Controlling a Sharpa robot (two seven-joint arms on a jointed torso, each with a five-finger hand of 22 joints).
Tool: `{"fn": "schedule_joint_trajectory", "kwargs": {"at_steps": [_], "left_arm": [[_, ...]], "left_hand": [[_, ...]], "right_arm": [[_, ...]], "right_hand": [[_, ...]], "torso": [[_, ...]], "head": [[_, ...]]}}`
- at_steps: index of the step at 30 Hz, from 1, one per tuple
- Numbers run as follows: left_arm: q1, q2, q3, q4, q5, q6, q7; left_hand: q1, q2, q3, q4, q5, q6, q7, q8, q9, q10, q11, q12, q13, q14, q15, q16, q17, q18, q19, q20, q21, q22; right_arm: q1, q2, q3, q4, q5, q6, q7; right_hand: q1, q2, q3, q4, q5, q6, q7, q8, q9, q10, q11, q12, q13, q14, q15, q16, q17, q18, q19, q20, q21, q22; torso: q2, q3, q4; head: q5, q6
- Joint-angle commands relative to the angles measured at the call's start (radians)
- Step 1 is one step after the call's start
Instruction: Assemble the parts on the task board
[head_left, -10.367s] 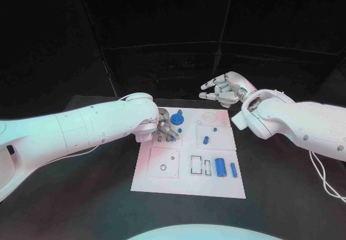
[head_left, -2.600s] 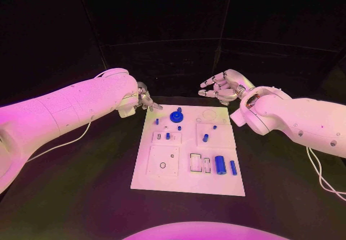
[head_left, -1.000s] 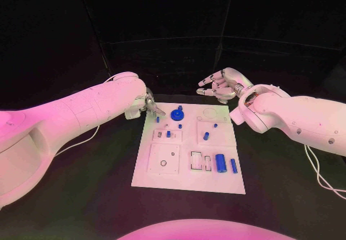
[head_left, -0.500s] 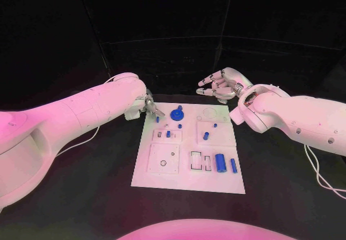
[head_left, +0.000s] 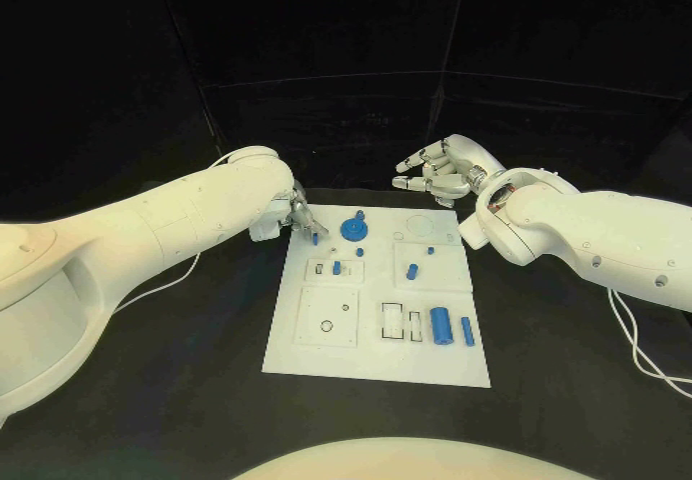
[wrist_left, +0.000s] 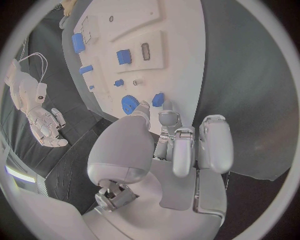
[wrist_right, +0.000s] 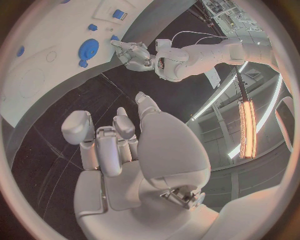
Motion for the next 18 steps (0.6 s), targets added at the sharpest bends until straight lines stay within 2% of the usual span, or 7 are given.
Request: {"fn": "schedule_joint_trajectory", "kwargs": {"at_steps": [1, 11, 18], "left_arm": [[0.001, 0.001, 0.0, -0.001, -0.005, 0.023, -0.007], [0.001, 0.002, 0.0, -0.001, -0.005, 0.021, -0.004], [0.001, 0.002, 0.0, -0.001, -0.005, 0.016, 0.011]], "left_hand": [[0.014, 0.005, -0.006, -0.003, 0.002, 0.008, 0.0, 0.0, -0.002, 0.003, -0.002, 0.002, 0.001, 0.105, 0.002, 0.003, 0.263, -0.008, 0.014, 0.005, 0.005, 0.001], [0.033, 0.017, -0.007, -0.011, 0.003, 0.012, -0.001, -0.001, -0.005, 0.004, -0.003, 0.003, 0.0, 0.105, 0.001, 0.003, 0.263, -0.008, 0.014, 0.004, 0.006, 0.003], [0.071, 0.05, 0.003, -0.03, 0.004, 0.015, -0.002, -0.004, -0.01, 0.004, -0.004, 0.003, -0.002, 0.105, 0.0, 0.003, 0.263, -0.009, 0.014, 0.003, 0.005, 0.004]], "right_arm": [[0.002, 0.001, 0.001, 0.001, 0.002, 0.006, 0.004], [0.002, 0.001, 0.001, 0.001, 0.002, 0.006, 0.004], [0.002, 0.001, 0.001, -0.001, 0.002, 0.005, 0.004]], "right_hand": [[0.001, 0.007, -0.004, 0.003, 0.007, -0.001, -0.006, 0.004, 0.0, -0.003, -0.002, 0.001, 0.002, 0.069, -0.005, -0.005, 0.109, 0.005, -0.003, -0.001, -0.004, 0.002], [0.001, 0.007, -0.004, 0.003, 0.007, -0.001, -0.006, 0.004, 0.0, -0.003, -0.002, 0.001, 0.002, 0.069, -0.005, -0.005, 0.109, 0.005, -0.003, -0.001, -0.004, 0.002], [0.001, 0.007, -0.004, 0.003, 0.007, -0.001, -0.006, 0.004, 0.0, -0.003, -0.002, 0.001, 0.002, 0.069, -0.005, -0.005, 0.109, 0.005, -0.003, -0.001, -0.004, 0.002]], "torso": [[0.0, -0.0004, 0.001], [0.0, -0.0001, 0.0002], [0.001, -0.0004, 0.0003]], "head": [[0.001, 0.0], [0.001, -0.003], [0.002, -0.004]]}}
